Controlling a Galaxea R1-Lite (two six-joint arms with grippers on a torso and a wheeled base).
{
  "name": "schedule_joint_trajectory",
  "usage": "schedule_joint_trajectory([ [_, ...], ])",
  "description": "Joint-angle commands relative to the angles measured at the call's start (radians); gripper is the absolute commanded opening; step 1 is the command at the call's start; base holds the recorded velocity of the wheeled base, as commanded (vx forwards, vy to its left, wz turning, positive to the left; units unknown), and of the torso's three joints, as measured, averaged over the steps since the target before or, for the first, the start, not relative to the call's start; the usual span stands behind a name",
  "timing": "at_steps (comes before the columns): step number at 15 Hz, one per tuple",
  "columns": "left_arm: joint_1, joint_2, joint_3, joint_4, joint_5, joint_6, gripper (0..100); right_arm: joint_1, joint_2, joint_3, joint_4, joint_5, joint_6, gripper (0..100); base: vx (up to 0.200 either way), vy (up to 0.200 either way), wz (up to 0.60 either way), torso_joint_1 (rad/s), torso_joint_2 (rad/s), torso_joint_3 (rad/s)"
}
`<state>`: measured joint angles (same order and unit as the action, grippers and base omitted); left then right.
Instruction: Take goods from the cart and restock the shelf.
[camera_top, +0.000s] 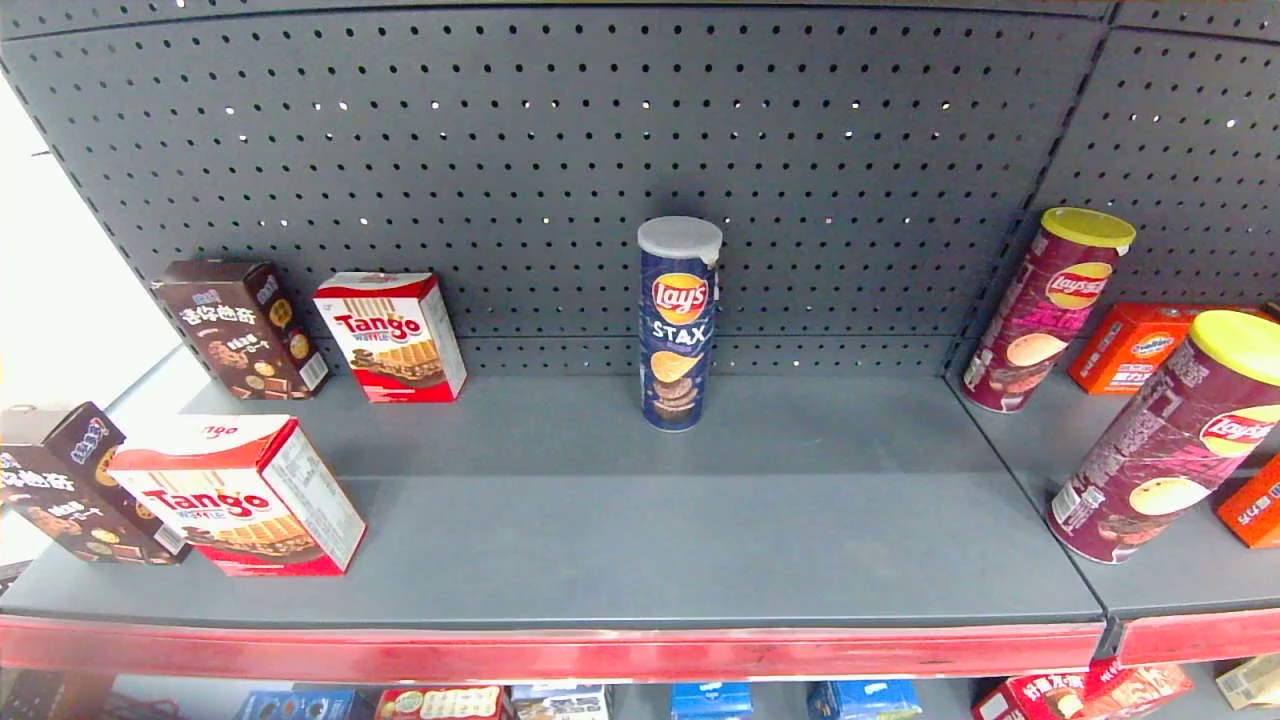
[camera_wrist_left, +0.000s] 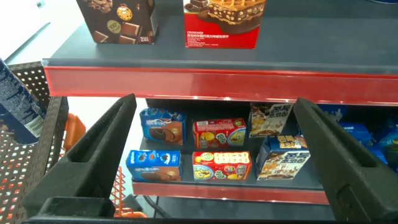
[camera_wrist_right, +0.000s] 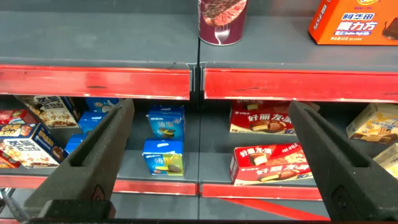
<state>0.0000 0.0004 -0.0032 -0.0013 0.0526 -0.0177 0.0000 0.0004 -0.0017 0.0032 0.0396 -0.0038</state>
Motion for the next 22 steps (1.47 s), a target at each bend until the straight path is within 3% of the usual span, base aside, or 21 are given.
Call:
schedule_joint_trajectory([
  [1, 0.000, 0.001, 0.000, 0.000, 0.000, -0.001, 100, 0.000, 0.000, 0.000, 0.000, 0.000, -0.001, 100, 0.000, 0.000, 0.00, 0.000, 0.00, 0.000],
  [7, 0.000, 0.001, 0.000, 0.000, -0.002, 0.001, 100, 0.000, 0.000, -0.001, 0.000, -0.001, 0.001, 100, 0.000, 0.000, 0.00, 0.000, 0.00, 0.000],
  [20, 0.000, 0.001, 0.000, 0.000, 0.000, -0.001, 100, 0.000, 0.000, 0.000, 0.000, -0.001, -0.001, 100, 0.000, 0.000, 0.60, 0.003, 0.00, 0.003],
  [22, 0.000, 0.001, 0.000, 0.000, 0.000, 0.001, 100, 0.000, 0.000, 0.000, 0.000, -0.001, -0.001, 100, 0.000, 0.000, 0.00, 0.000, 0.00, 0.000],
])
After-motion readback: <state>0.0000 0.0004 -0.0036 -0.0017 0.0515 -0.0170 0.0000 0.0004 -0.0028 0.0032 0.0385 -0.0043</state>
